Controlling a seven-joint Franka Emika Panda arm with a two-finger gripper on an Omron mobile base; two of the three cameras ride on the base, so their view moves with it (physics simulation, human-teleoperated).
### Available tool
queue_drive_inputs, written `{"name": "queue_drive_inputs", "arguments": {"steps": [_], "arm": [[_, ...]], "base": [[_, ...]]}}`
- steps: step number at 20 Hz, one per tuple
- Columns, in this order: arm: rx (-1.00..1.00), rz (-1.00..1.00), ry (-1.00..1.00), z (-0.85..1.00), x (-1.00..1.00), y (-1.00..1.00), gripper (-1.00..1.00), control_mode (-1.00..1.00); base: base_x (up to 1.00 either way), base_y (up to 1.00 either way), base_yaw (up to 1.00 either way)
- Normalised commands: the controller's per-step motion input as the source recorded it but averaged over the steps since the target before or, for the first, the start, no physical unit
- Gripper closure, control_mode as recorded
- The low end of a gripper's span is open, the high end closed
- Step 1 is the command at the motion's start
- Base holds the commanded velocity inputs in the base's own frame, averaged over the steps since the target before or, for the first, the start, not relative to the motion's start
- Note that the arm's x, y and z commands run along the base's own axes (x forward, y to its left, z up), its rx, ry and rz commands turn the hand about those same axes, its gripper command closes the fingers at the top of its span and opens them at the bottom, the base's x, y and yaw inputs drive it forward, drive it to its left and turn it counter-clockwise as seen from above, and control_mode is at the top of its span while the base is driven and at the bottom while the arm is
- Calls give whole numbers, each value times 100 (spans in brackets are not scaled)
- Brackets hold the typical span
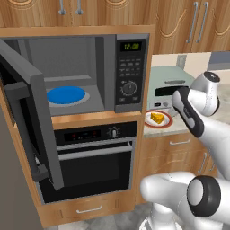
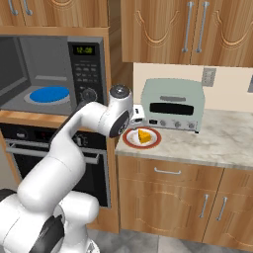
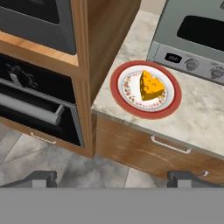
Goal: Pick the cheese from the counter and place it in the microwave. Then turn on the microwave.
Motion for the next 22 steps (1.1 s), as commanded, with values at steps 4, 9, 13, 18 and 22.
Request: {"name": "queue_drive_inputs", "arguments": {"steps": [4,9,13,18,22], "arm": [[0,3,0,-10,14,-3,-100,-100],[0,3,0,-11,18,-7,-100,-100],[0,1,0,-12,19,-4,-100,-100],[0,0,0,-12,21,-7,-100,-100],[0,0,0,-12,21,-9,-100,-100]], "base": [[0,0,0],[0,0,0],[0,0,0],[0,0,0],[0,0,0]]}}
